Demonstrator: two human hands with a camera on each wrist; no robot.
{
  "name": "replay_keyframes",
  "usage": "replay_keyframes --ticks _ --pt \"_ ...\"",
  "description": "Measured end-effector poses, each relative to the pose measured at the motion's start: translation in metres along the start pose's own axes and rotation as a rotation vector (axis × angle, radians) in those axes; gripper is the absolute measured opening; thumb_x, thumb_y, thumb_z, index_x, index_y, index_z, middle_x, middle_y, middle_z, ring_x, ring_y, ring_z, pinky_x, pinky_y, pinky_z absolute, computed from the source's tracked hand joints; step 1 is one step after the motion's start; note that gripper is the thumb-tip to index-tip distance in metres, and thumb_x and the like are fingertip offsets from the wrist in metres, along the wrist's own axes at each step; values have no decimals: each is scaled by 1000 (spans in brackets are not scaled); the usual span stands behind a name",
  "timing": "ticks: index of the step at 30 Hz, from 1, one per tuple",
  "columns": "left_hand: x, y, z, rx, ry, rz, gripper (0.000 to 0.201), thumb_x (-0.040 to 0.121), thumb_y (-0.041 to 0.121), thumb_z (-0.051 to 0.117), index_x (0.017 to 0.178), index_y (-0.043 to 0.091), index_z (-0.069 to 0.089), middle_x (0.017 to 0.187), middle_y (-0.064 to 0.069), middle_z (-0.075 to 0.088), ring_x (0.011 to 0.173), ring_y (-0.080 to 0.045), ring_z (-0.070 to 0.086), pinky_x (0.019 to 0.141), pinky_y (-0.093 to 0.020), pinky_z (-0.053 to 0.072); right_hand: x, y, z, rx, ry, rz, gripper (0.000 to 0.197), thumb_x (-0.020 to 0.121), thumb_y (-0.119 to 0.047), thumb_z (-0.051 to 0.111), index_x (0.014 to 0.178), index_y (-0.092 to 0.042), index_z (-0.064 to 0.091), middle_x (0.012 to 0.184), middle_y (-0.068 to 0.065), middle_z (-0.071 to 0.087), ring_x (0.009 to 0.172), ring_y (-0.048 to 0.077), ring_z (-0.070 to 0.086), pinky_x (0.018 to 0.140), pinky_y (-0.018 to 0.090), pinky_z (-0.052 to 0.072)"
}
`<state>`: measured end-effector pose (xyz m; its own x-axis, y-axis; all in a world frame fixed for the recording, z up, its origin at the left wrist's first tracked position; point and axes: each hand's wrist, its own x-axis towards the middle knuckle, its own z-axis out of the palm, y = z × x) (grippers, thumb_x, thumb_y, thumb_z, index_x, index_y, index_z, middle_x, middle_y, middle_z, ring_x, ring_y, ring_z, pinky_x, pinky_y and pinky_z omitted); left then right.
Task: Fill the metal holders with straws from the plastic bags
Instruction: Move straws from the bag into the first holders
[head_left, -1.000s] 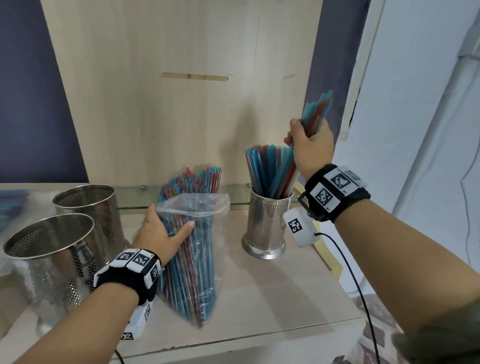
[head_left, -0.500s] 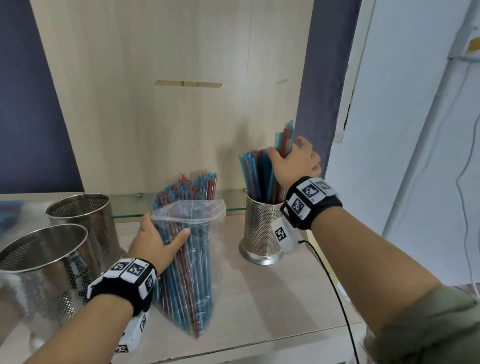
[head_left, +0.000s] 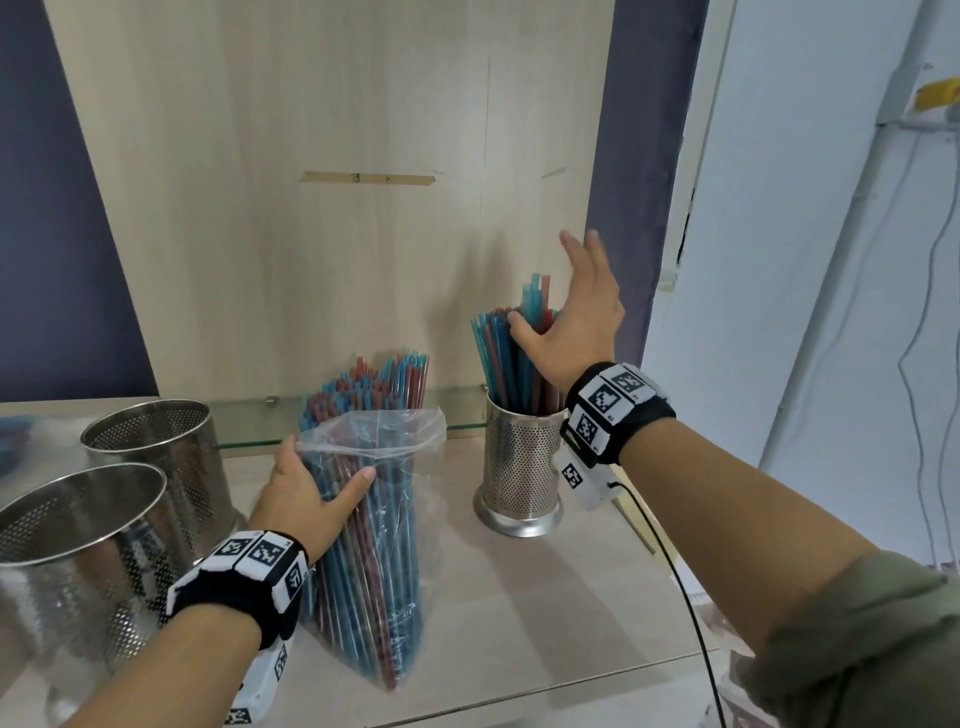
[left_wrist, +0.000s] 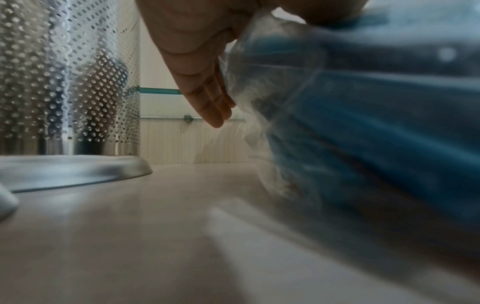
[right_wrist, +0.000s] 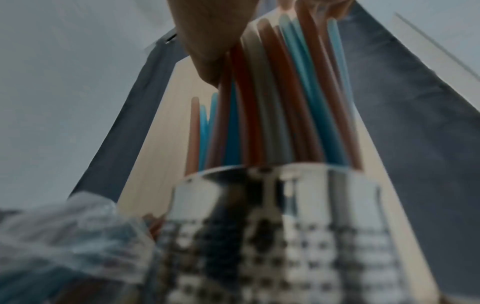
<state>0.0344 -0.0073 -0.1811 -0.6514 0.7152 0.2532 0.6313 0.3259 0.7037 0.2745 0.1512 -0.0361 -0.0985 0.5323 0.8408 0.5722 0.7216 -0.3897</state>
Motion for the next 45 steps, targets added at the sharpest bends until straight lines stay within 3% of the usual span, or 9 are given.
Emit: replay_keyframes --ticks 5,8,11,13,18,22,30,37,45 --pt "0 1 0 -12 -5 -1 113 75 66 65 153 8 6 147 -19 44 124 -38 53 101 -47 46 -3 2 -3 -207 -267 -218 40 94 -44 54 127 -24 62 135 -4 61 139 20 41 116 47 16" --pt "-1 1 0 -16 -9 2 113 76 65 65 153 9 6 148 -19 43 125 -37 53 101 -46 46 -14 -3 -3 -268 -187 -232 59 90 -57 42 136 -22 57 145 1 53 143 25 35 117 55 11" --pt "0 2 0 -19 -11 -2 115 74 67 65 153 10 4 149 -18 42 126 -37 52 101 -46 46 -42 -24 -12 -83 89 -397 59 86 -49 53 134 -15 55 138 11 55 132 30 44 113 46 22" --pt "-1 2 0 -7 -8 1 115 75 67 64 153 10 4 148 -18 43 125 -36 53 100 -44 47 -77 -41 -6 69 0 -447 45 87 -39 58 121 -10 62 119 10 65 112 25 56 102 43 42" --pt "-4 11 -5 -150 -68 -24 116 74 53 76 152 10 1 148 -17 42 125 -34 53 101 -39 43 -126 -51 42 397 -814 447 71 93 -49 60 148 -15 31 145 4 48 131 22 49 106 28 38" --pt "-8 19 -11 -243 -85 13 113 72 37 83 148 8 5 146 -15 42 123 -29 51 101 -33 40 -126 -45 76 753 -883 828 98 74 -71 69 150 -27 26 149 0 44 133 29 48 109 51 42" --pt "-26 42 -19 -360 31 334 102 67 19 89 135 18 13 124 -6 50 105 -17 60 90 -23 47 -114 -54 62 914 -617 385 76 87 -8 74 144 -19 24 125 -2 58 113 5 61 95 22 51" --pt "-43 49 -41 -408 102 373 97 47 21 98 111 18 25 102 8 46 91 1 53 76 -9 45 -121 -56 36 821 -508 164 97 76 -29 80 142 -44 11 133 3 54 121 11 59 105 42 49" --pt "-62 23 -49 -325 47 357 103 44 90 67 114 20 37 103 -1 67 92 -14 67 78 -33 54 -142 -51 15 802 -535 66 84 76 -13 85 135 -15 26 119 -8 61 111 0 62 95 19 49"
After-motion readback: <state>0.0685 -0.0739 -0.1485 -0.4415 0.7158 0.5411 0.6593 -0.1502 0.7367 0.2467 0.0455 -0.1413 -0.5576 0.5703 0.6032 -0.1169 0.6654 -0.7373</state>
